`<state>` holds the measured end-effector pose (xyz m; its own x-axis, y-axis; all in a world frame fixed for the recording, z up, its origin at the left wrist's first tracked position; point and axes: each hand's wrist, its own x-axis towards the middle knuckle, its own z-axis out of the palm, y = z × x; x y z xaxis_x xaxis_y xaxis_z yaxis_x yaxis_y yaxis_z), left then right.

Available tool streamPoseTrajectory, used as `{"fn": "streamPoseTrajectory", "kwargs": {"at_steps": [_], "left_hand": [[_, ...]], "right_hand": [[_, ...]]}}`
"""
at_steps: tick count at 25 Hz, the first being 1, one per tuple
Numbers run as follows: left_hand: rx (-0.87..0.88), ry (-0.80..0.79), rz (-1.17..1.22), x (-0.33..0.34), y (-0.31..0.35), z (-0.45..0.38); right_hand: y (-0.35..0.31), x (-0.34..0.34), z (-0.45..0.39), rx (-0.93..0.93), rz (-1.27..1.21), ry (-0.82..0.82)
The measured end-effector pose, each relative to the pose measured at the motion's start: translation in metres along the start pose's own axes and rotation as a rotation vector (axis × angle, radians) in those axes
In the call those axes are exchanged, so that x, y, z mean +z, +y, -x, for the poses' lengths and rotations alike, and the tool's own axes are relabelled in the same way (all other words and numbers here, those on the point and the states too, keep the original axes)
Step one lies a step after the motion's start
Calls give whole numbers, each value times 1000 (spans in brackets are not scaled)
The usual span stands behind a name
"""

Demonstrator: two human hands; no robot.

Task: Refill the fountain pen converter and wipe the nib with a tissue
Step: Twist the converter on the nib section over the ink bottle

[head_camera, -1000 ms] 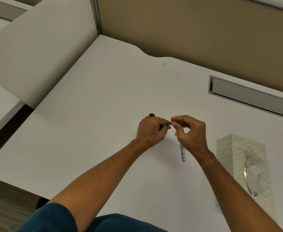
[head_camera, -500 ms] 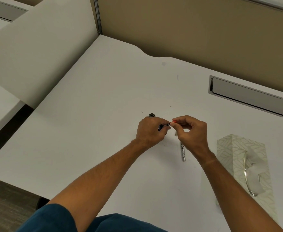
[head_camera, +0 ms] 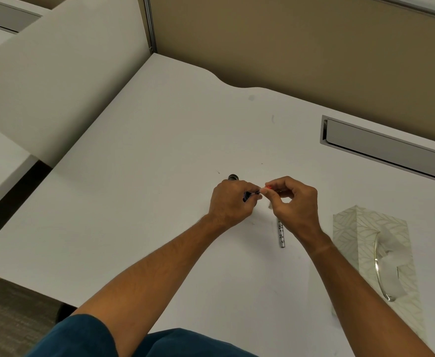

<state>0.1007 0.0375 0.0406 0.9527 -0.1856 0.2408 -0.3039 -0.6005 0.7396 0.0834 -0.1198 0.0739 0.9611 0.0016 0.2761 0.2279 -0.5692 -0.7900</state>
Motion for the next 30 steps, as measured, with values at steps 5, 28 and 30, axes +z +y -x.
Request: {"fn": "streamPoseTrajectory", "kwargs": {"at_steps": [5, 28, 30], "left_hand": [[1, 20, 0, -1, 1, 0], [-4, 10, 2, -2, 4, 1], [2, 10, 2, -3, 4, 0]], "right_hand": [[0, 0, 1, -32, -21, -27], [1, -1, 2, -7, 6, -1], [1, -1, 2, 14, 0, 2]]}}
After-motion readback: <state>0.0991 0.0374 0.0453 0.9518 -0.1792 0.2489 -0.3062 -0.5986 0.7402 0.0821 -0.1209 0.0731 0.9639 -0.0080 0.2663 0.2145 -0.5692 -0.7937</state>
